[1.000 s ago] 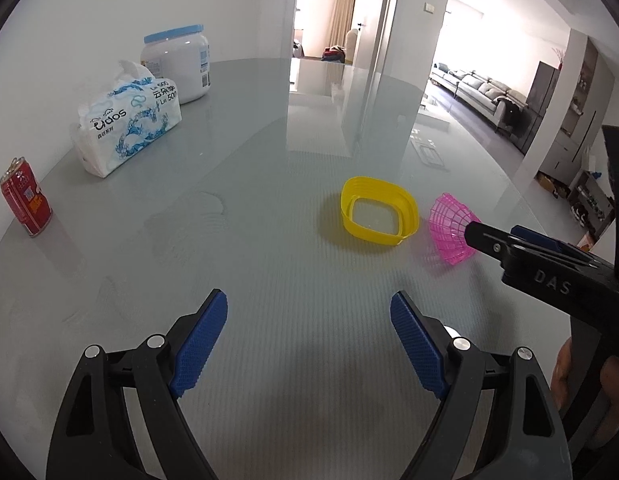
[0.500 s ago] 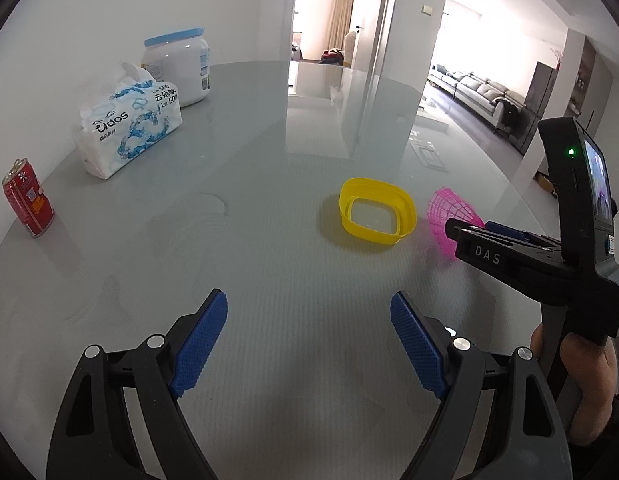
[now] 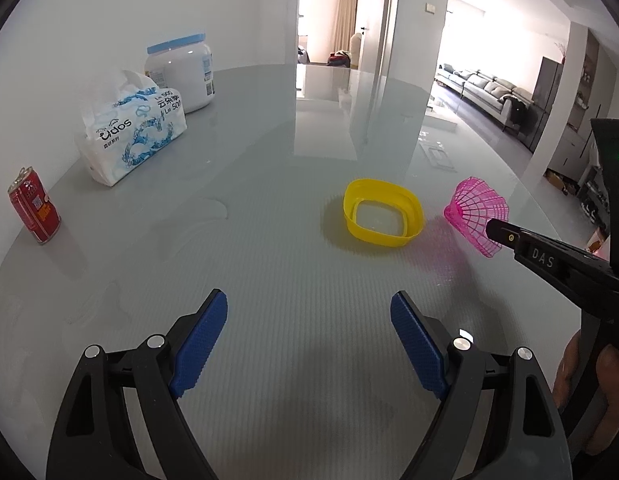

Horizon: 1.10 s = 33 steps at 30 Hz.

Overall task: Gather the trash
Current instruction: 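Grasp the pink shuttlecock with the right tool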

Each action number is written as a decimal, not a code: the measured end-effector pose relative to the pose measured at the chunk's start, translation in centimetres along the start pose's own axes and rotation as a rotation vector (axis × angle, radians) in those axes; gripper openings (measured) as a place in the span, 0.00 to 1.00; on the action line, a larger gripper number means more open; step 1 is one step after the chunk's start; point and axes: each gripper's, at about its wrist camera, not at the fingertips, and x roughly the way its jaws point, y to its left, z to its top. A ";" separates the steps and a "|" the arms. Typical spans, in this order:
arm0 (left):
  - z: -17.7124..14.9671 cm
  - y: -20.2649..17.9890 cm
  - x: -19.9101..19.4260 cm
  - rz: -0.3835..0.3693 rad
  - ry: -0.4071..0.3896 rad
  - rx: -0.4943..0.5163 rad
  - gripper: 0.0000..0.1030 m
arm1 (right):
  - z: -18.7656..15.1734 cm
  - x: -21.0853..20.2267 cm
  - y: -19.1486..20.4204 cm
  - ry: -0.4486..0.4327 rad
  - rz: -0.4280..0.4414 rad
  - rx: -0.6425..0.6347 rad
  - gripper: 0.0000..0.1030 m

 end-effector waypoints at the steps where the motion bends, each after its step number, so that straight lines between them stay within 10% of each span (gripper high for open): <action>1: 0.0 0.0 0.0 0.003 0.000 0.001 0.80 | 0.0 -0.2 -0.1 -0.004 0.005 0.004 0.01; 33: 3.9 -4.6 5.0 -0.032 0.034 0.006 0.83 | -2.9 -4.1 -5.8 -0.047 0.015 0.115 0.01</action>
